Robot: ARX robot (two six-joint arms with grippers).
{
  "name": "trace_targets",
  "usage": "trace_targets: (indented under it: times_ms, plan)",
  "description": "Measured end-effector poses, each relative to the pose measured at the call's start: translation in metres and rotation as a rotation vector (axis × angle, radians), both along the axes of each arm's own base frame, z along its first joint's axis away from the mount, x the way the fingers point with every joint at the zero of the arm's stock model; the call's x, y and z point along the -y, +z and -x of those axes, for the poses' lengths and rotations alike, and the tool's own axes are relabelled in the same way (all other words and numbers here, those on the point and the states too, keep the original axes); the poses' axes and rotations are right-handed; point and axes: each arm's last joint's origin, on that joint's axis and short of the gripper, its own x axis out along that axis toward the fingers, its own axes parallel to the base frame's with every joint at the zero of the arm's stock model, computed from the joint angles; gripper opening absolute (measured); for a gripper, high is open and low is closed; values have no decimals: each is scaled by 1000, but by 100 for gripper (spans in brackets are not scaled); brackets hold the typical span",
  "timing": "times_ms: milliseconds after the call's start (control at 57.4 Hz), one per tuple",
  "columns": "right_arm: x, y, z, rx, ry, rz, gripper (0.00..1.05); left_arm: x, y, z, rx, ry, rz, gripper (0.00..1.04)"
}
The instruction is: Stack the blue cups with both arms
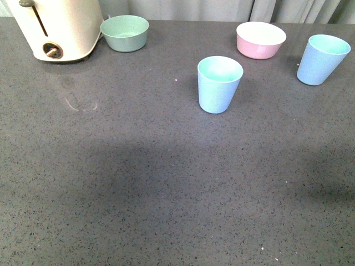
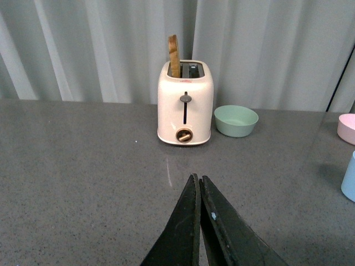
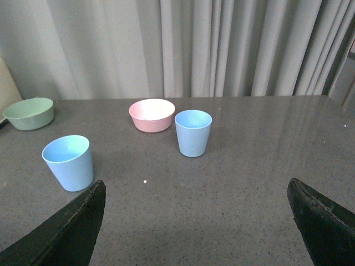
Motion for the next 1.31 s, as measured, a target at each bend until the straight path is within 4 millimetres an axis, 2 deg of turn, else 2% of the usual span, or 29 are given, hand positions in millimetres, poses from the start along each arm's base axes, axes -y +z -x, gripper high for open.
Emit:
trace_targets:
  times_ms: [366,627,679,697,801,888,923,993,1097,1219,1306]
  plan:
    - [0,0,0,0,0,0,96,0,0,0,1,0,1,3]
    - [0,0,0,0,0,0,96,0,0,0,1,0,0,46]
    - [0,0,0,-3,4,-2,96,0,0,0,1,0,0,58]
    - [0,0,0,-19,15,-7,96,0,0,0,1,0,0,60]
    - [4,-3,-3,-372,123,-111,96,0,0,0,1,0,0,78]
    - [14,-2,-11,-471,128,-155,96,0,0,0,1,0,0,92]
    - [23,6,-20,-453,119,-130,96,0,0,0,1,0,-2,98]
    - [42,25,-41,-400,82,-31,96,0,0,0,1,0,-2,96]
    - [62,40,-72,-394,70,106,96,0,0,0,1,0,-2,96]
    - [86,38,-148,-556,183,262,96,0,0,0,1,0,-2,96]
    - [89,36,-200,-619,254,361,96,0,0,0,1,0,-2,96]
